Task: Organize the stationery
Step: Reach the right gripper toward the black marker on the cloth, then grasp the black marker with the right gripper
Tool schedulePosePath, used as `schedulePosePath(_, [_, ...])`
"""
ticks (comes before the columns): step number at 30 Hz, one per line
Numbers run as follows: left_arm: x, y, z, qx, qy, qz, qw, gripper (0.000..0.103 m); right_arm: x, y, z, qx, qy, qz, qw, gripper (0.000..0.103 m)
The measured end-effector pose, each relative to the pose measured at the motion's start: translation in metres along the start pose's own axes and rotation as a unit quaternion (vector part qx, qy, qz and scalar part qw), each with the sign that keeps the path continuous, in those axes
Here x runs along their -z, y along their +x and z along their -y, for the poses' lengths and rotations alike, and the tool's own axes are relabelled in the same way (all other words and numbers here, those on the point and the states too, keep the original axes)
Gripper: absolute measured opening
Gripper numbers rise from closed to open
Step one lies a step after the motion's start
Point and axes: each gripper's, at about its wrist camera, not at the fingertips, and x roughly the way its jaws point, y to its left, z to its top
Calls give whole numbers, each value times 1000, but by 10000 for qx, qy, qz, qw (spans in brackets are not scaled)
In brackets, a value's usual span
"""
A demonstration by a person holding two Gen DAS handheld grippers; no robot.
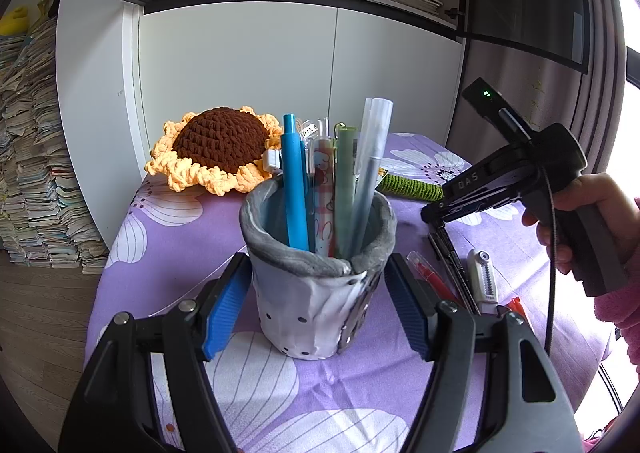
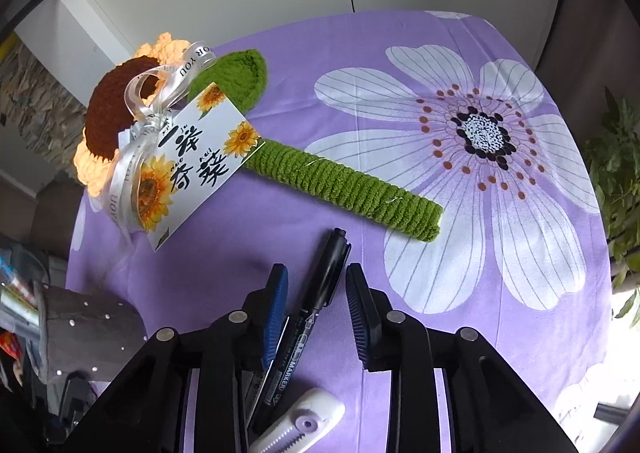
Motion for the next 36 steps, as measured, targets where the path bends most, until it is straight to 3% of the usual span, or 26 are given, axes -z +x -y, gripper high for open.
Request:
schedulePosePath(6, [0, 0, 0, 1, 2, 5, 10000, 69, -4, 7, -11, 158, -268, 74, 9995, 30])
schedulePosePath(7, [0, 0, 0, 0, 2, 3, 10000, 69, -3, 8, -13, 286, -376, 96, 9988, 20])
schedulePosePath(9, [0, 0, 0, 0, 2, 4, 10000, 69, -3, 9, -21, 399, -568, 128, 9975, 20])
schedulePosePath(12, [0, 0, 0, -1, 2, 2, 10000, 69, 1, 2, -27, 193, -645, 192, 9975, 19])
schedulePosePath(22, [0, 0, 0, -3, 4, 2, 10000, 69, 29, -80, -42, -268, -892, 1053, 9901, 16])
schedulePosePath(30, [0, 0, 1, -2, 4, 3, 10000, 69, 51, -142, -70, -362, -1439, 1800, 9724, 11])
schedulePosePath(33, [0, 0, 1, -2, 5, 4, 10000, 69, 47, -138, -76, -326, -1573, 1677, 9727, 11])
schedulePosePath(36, [0, 0, 1, -3, 8, 3, 10000, 69, 26, -108, -57, -573, -1017, 1013, 9880, 12])
